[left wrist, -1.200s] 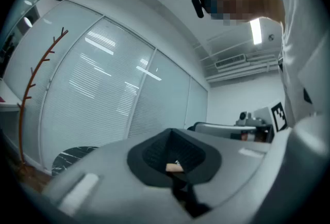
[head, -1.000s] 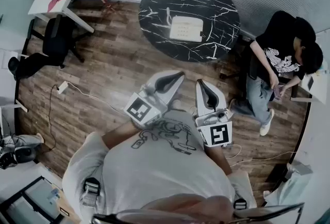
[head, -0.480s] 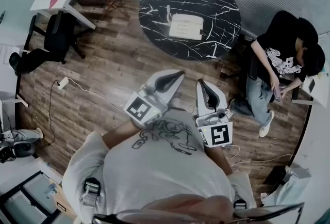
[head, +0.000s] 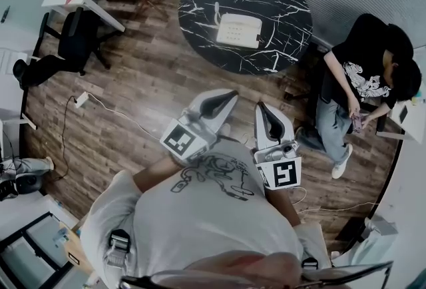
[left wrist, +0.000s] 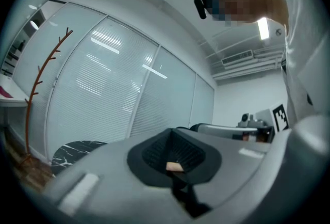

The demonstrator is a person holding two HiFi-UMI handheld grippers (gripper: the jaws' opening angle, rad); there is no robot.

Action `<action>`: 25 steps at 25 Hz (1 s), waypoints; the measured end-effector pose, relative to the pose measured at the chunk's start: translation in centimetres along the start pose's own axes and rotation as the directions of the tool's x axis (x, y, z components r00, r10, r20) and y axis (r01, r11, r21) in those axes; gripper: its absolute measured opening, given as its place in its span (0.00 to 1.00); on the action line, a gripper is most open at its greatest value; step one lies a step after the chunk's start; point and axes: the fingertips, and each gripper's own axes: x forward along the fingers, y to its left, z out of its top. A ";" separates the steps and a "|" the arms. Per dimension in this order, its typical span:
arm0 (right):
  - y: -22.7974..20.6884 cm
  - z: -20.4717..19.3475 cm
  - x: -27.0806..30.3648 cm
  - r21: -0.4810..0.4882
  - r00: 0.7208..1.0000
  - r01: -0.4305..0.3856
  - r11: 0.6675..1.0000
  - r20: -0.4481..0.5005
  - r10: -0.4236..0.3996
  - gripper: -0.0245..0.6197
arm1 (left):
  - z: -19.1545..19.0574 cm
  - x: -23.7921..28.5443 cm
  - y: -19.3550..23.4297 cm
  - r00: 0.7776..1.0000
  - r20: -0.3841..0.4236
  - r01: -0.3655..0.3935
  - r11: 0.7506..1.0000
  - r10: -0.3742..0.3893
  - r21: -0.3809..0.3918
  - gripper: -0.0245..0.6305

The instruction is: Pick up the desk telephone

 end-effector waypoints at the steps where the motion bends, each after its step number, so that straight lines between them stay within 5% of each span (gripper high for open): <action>1: 0.0 0.0 -0.1 0.002 1.000 -0.003 1.000 -0.001 0.003 0.05 | 0.0 0.0 0.0 1.000 -0.001 -0.006 1.000 0.006 -0.002 0.04; 25: -4.3 -1.5 5.7 -0.002 1.000 -0.010 1.000 -0.027 0.010 0.05 | -0.4 4.5 6.0 1.000 -0.003 -0.014 1.000 0.014 -0.019 0.04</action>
